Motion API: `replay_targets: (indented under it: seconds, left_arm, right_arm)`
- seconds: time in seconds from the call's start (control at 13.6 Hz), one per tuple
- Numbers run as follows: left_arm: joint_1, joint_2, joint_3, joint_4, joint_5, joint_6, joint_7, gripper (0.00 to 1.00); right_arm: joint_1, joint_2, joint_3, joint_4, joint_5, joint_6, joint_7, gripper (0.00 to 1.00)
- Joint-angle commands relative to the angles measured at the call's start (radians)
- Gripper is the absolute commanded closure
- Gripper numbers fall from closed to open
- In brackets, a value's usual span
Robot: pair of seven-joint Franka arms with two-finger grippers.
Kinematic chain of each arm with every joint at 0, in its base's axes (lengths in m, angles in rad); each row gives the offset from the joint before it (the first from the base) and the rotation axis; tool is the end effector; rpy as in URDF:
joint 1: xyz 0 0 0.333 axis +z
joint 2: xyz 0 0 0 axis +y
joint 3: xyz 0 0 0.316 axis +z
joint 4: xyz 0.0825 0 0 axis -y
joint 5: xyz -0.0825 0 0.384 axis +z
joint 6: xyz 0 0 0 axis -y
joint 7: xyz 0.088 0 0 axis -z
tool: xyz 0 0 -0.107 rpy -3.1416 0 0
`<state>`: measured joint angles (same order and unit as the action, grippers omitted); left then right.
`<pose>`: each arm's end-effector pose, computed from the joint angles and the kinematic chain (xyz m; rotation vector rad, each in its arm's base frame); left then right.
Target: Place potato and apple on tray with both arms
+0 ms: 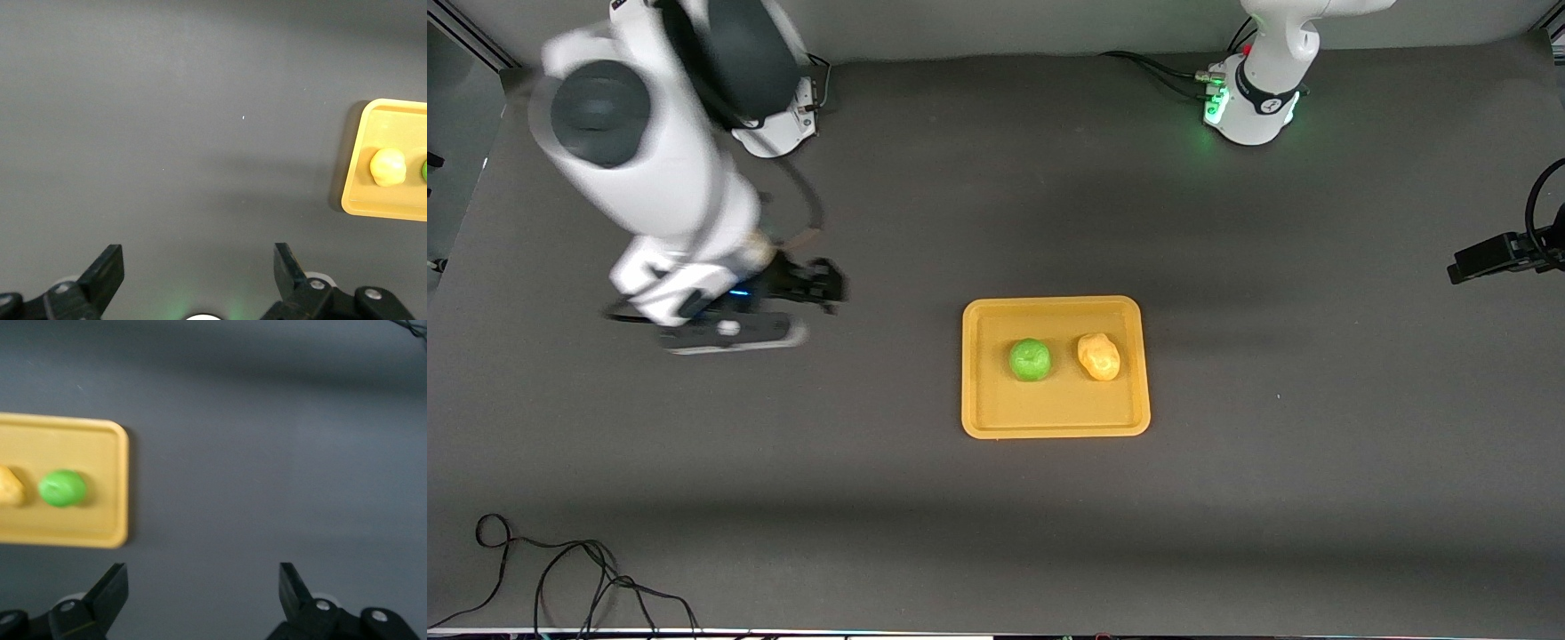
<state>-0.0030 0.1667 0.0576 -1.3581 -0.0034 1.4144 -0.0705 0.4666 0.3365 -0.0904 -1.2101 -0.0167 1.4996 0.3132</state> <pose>0.5885 0.0286 0.6151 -3.1237 -0.1947 0.1724 0.5981 0.2458 0.5856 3.0803 0.1025 -0.0419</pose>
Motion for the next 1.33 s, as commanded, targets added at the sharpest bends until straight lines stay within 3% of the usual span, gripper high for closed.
replay_targets:
  seconds: [0.0,0.22,0.44,0.59,1.25]
  left_arm:
    - [-0.012,0.008,0.004,0.011,0.006,-0.009,-0.008,0.00]
    - [-0.017,0.011,0.004,0.013,0.005,-0.008,-0.009,0.00]
    - [-0.018,0.011,0.004,0.011,0.000,-0.003,-0.008,0.00]
    - [-0.023,0.011,0.004,0.011,0.002,-0.003,-0.006,0.01]
    - [-0.026,0.014,0.005,0.013,-0.004,0.003,-0.008,0.00]
  right_arm:
    - [-0.145,-0.239,0.014,-0.323,0.006,0.092,-0.141,0.00]
    - [-0.303,-0.332,0.017,-0.423,0.006,0.099,-0.267,0.00]
    - [-0.367,-0.335,0.008,-0.414,0.003,0.090,-0.318,0.00]
    - [-0.370,-0.336,-0.034,-0.407,0.003,0.088,-0.318,0.00]
    - [-0.371,-0.340,-0.054,-0.393,0.001,0.065,-0.305,0.00]
